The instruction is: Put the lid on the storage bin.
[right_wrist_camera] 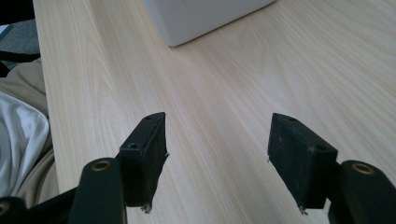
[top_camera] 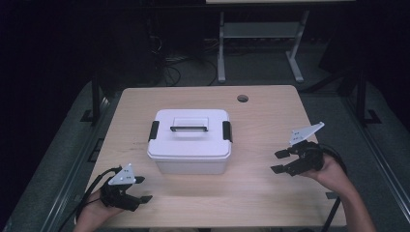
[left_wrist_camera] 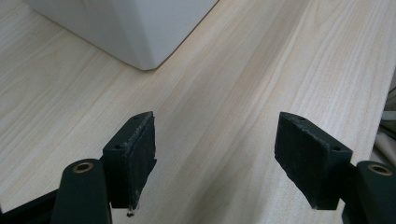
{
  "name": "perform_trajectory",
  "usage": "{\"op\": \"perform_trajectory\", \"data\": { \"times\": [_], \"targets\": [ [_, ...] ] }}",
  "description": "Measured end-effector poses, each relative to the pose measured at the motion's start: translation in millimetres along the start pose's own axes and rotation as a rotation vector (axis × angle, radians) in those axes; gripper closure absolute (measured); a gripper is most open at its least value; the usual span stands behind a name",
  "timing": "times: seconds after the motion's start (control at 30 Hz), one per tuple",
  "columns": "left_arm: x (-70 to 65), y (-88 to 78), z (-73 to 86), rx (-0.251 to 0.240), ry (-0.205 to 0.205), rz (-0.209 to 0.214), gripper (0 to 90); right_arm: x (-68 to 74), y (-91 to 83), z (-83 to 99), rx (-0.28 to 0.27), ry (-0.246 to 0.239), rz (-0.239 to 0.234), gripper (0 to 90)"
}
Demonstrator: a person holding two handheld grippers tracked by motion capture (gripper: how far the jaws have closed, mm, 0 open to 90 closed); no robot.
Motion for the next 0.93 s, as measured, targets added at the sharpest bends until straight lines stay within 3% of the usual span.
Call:
{"op": "perform_trajectory", "data": {
  "times": [0.93],
  "targets": [
    [1.1,-0.9,1.3,-0.005,-0.007,-0.007,28.8,4.9,3.3,33.2,-0.009,0.022,0.002,34.8]
  ]
}}
Point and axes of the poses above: each handheld gripper's, and its own axes: y roughly forward along the jaws, z roughly out of its underside, x roughly to its left, the point moved 6 cm from there along y, roughly forward along the jaws, and after that the axes turned 9 degrees about y, right-handed, at the moved point
